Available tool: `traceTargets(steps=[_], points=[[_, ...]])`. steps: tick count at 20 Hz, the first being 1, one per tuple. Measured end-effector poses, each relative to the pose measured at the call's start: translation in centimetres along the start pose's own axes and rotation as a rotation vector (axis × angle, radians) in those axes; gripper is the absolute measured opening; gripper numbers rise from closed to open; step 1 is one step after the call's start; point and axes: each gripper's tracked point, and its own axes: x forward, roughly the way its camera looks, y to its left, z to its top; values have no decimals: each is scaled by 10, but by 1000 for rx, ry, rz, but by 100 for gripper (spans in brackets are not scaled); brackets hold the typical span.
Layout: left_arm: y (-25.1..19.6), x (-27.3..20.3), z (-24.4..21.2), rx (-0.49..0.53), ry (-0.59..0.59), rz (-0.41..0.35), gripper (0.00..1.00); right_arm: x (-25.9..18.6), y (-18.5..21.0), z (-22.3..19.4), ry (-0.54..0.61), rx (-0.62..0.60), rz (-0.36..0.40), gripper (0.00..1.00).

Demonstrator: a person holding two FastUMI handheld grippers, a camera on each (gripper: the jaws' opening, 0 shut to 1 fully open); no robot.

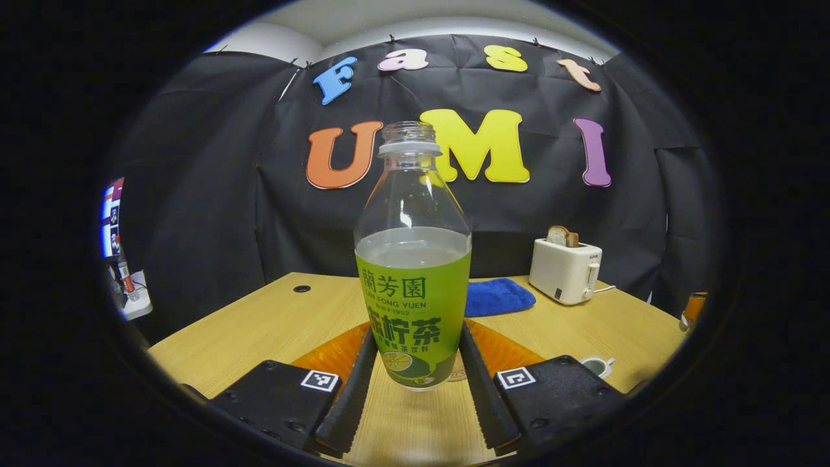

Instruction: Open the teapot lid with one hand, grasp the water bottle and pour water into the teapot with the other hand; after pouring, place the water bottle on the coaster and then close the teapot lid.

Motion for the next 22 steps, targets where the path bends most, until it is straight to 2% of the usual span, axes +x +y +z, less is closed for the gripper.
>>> traceTargets(steps=[5,10,16,22], points=[[-19,46,-3,13,-1,-53,74,9,-6,-9,19,1,-15,1],[-36,80,-27,-6,42,-84,74,17,-18,-20,46,11,-40,1],[-41,100,-44,-36,67,-93,75,27,-22,-28,67,10,-48,1],[-43,103,-62,-11,102,-98,76,29,-22,-36,80,21,-44,1]])
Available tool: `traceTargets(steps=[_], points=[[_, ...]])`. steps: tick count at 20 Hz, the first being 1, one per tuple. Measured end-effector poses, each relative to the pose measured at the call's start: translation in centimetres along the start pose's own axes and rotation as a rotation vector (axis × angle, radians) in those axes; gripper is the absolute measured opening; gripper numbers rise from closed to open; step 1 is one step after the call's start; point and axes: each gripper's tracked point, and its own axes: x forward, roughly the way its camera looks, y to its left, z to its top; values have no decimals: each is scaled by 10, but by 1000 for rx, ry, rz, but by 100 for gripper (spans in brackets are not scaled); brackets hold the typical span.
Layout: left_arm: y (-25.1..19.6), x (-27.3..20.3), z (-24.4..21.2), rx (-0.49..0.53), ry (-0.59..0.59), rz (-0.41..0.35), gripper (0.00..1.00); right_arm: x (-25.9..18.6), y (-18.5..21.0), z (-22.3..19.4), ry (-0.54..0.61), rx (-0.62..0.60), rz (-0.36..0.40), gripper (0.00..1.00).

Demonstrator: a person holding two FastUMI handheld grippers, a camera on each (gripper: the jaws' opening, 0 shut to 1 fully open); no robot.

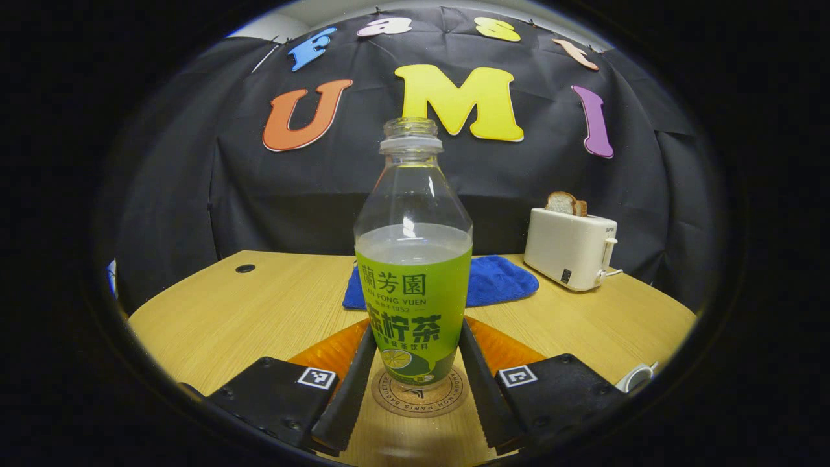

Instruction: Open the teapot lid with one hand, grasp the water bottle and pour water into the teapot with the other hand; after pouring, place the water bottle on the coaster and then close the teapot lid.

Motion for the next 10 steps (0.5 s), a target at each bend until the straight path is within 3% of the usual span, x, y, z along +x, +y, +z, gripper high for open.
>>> traceTargets(steps=[7,8,9,10], points=[[-6,1,-15,-7,47,-8,80,-2,-7,0,-3,8,-10,1],[-7,0,-18,-4,60,-7,85,-1,-7,-1,-1,9,-11,1],[-6,-2,-18,-3,62,-4,100,-2,-6,-1,0,10,-10,1],[-7,-3,-18,-2,65,-7,100,-2,-5,-1,-2,11,-8,1]])
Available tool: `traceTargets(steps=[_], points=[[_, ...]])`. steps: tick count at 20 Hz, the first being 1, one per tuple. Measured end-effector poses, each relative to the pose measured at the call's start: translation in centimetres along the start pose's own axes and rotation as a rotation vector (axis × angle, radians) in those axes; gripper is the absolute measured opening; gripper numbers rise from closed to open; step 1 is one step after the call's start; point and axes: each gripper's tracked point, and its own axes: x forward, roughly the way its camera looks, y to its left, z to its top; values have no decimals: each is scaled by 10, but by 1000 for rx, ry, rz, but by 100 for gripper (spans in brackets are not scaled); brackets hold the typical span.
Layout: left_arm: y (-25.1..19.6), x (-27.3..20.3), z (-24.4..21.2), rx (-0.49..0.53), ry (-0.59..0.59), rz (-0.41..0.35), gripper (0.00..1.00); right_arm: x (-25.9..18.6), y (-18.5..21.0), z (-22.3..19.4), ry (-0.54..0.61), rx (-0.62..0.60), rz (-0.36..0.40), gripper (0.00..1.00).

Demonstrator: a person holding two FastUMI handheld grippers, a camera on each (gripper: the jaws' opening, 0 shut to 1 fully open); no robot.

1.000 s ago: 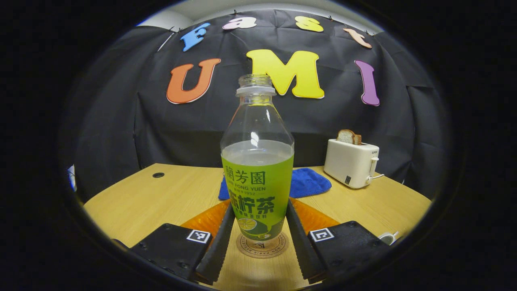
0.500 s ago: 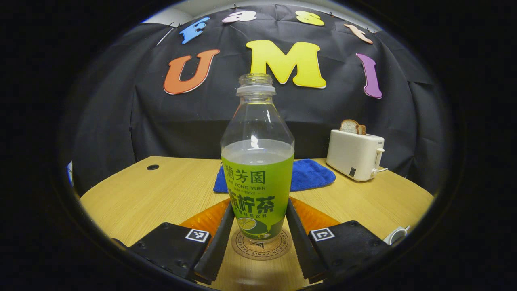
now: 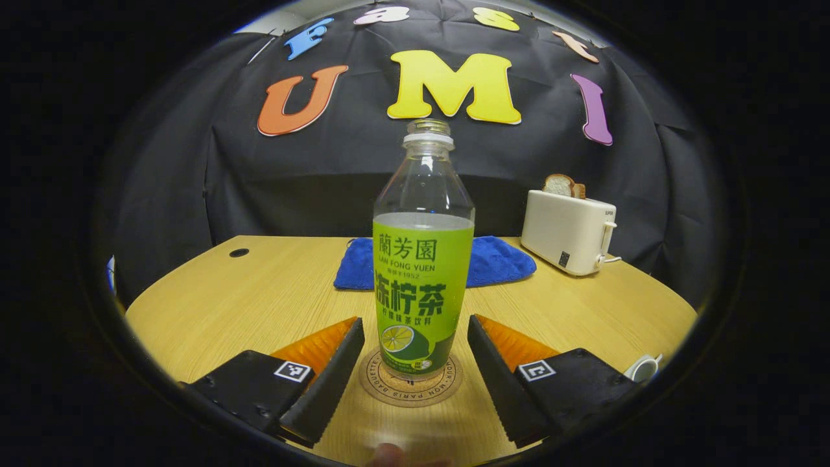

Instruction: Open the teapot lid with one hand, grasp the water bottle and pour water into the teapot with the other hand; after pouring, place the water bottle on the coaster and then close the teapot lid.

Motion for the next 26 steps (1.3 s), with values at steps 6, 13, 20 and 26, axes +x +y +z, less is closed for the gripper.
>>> traceTargets(steps=[6,13,20,26], points=[[7,-27,-5,21,23,16,100,-3,15,3,-11,-25,26,1],[49,-124,16,7,-74,107,99,21,71,20,-59,-64,160,0],[73,-210,18,9,-178,222,99,63,131,-3,-13,-134,286,1],[85,-234,14,-7,-203,272,99,78,142,-16,-7,-156,289,1]])
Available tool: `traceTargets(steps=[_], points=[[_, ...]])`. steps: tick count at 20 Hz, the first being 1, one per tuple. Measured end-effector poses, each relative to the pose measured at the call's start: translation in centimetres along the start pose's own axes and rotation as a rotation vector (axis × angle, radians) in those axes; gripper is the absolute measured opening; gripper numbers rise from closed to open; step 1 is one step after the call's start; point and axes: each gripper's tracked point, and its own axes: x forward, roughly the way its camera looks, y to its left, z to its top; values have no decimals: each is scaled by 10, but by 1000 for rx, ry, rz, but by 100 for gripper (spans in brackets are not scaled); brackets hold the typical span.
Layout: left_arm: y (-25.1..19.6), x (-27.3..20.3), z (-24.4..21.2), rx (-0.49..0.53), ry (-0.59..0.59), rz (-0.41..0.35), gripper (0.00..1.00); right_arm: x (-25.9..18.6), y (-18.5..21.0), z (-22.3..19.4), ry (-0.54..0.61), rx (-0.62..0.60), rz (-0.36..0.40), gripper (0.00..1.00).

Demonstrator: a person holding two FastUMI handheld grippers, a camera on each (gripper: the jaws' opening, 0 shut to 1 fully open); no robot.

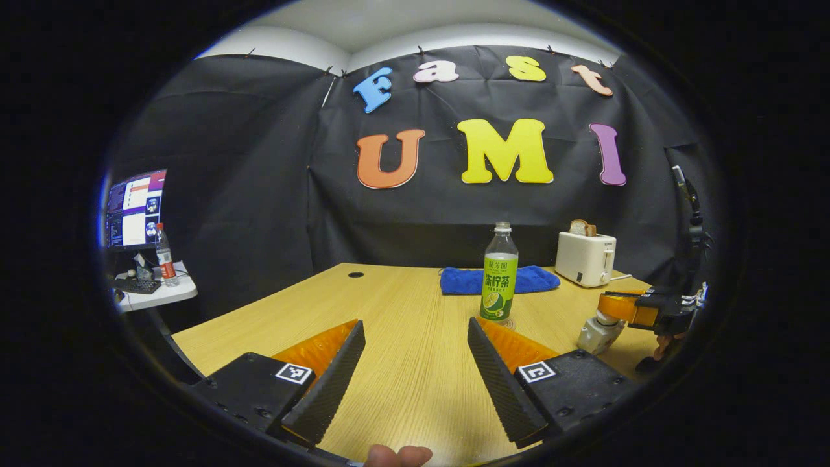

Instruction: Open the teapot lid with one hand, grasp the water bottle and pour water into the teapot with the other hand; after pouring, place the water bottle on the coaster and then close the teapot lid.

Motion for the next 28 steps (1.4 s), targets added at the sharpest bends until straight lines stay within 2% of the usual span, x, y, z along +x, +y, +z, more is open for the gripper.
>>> traceTargets(steps=[11,12,13,14,16,19,20,28], points=[[-10,-2,-3,-10,1,-20,99,-2,-1,-9,-5,47,5,0],[-10,-2,-2,-9,-1,-20,99,-2,-3,-5,-16,49,5,5],[-12,-2,-1,-7,-3,-22,99,-6,-6,2,-34,51,-10,22],[-13,-3,1,-7,-6,-23,99,-9,-10,8,-54,57,-21,24],[-19,-4,3,-3,-12,-28,99,-13,-21,17,-80,80,-60,36],[-32,-5,8,9,-25,-50,99,-31,-45,26,-109,83,-156,86],[-39,-5,13,5,-34,-63,99,-39,-51,32,-124,73,-184,96],[-108,-26,52,-64,-106,-187,99,-133,-68,69,-231,9,-275,95]])
